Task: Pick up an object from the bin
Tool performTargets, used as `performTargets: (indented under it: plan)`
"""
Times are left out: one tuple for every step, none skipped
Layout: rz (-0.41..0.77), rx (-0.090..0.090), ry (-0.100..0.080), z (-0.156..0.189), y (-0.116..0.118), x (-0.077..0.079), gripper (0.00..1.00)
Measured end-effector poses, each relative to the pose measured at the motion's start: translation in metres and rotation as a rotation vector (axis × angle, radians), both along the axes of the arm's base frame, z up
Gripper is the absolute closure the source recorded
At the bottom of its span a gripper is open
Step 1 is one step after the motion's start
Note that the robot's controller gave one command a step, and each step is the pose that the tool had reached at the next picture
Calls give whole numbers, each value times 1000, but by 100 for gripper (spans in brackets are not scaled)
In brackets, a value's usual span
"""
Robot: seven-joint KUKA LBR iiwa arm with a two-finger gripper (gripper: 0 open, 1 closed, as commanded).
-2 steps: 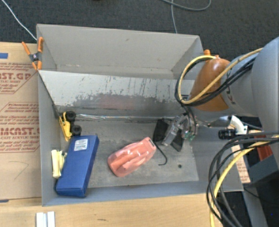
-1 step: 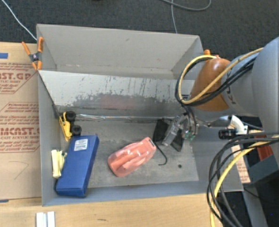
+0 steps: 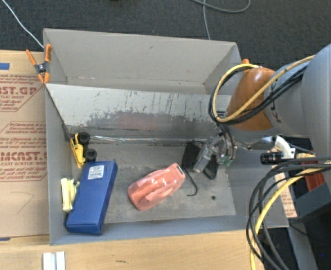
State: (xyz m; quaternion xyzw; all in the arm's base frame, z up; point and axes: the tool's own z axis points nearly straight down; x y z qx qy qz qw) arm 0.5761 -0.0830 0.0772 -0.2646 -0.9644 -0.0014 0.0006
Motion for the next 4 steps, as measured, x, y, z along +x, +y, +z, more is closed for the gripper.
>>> performTargets:
  plan:
    - [0, 0, -2, 4, 0, 1, 100]
    - [0, 0, 0, 12, 0, 0, 100]
    - [0, 2, 6, 30, 1, -2, 100]
    - [1, 1, -1, 49, 1, 0, 100]
